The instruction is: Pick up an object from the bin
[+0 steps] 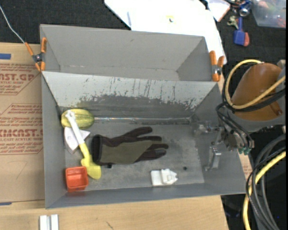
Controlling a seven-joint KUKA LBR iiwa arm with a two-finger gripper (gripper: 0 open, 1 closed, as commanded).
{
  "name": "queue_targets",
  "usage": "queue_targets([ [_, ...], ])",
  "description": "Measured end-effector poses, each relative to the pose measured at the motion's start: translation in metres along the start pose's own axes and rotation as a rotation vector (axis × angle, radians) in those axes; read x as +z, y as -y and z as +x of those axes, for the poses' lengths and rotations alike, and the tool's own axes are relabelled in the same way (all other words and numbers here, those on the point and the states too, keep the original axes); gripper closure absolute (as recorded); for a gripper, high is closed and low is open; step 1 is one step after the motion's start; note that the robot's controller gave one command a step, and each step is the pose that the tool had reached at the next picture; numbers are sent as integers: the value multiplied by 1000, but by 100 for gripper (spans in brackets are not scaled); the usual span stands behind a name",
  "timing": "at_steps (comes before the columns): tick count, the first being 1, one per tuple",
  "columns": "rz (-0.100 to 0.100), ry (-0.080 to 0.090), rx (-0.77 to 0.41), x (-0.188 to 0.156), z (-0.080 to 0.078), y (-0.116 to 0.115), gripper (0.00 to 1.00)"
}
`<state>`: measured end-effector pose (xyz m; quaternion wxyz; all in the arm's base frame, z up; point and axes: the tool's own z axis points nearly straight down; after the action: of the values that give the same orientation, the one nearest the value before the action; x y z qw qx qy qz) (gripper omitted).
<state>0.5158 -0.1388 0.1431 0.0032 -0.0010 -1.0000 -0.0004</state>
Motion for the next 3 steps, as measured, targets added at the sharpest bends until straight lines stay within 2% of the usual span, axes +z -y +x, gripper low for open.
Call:
queue_targets([
  [1,1,8,-2,-5,-2,-1,0],
  [2,-1,5,-179,74,-74,-78,0],
  [3,0,8,-7,35,-3,-95,0],
])
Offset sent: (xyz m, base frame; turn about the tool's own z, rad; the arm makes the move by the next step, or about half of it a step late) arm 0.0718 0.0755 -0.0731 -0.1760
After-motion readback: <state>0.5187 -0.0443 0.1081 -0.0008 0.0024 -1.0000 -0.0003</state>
